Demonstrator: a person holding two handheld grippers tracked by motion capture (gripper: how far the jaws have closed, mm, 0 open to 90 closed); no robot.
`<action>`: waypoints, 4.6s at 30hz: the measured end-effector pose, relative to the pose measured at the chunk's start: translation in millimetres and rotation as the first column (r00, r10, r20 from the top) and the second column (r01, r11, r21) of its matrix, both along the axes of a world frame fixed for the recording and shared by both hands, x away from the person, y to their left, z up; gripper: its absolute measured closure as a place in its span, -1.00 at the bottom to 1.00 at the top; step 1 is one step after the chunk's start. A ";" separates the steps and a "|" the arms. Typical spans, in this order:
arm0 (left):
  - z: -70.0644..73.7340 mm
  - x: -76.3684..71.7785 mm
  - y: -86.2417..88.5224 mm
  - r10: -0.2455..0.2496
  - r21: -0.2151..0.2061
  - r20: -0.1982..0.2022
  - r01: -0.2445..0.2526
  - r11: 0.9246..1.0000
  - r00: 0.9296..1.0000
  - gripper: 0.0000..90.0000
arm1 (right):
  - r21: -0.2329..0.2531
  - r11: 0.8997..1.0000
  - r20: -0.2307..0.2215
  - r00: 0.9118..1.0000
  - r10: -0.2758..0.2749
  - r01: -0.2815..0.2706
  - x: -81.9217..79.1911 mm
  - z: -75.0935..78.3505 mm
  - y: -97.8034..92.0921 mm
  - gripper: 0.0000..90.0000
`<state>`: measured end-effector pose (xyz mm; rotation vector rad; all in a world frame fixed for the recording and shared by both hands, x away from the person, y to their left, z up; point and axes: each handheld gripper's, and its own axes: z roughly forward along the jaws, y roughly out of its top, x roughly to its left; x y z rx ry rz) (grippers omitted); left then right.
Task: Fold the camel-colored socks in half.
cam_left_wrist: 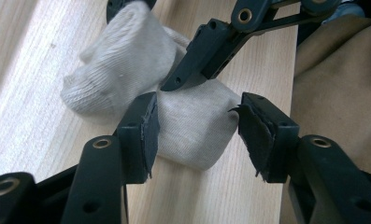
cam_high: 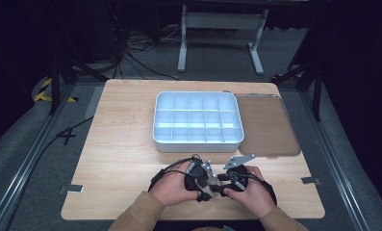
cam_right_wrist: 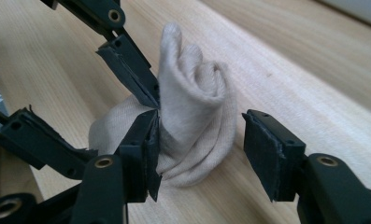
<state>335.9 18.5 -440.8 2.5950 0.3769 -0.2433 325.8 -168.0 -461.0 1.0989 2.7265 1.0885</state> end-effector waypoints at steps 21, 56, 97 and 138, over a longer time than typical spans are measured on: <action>10.1 -1.9 30.7 0.085 -0.004 0.015 -0.085 0.996 0.996 0.08 | 0.005 0.996 -0.064 0.994 0.088 -0.088 5.3 4.3 7.4 0.67; 22.6 -5.4 114.6 0.289 -0.018 0.067 -0.288 0.957 0.955 0.06 | 0.008 0.997 -0.039 0.996 0.074 -0.074 22.4 57.0 -5.0 0.71; 26.3 -0.3 132.6 0.332 -0.026 0.085 -0.331 0.943 0.939 0.04 | -0.072 0.997 0.028 0.999 0.043 -0.041 81.3 123.9 -34.1 0.70; 26.0 -0.4 136.7 0.339 -0.024 0.092 -0.338 0.941 0.936 0.01 | -0.245 0.969 0.025 0.999 -0.035 0.040 146.0 123.9 -43.4 0.69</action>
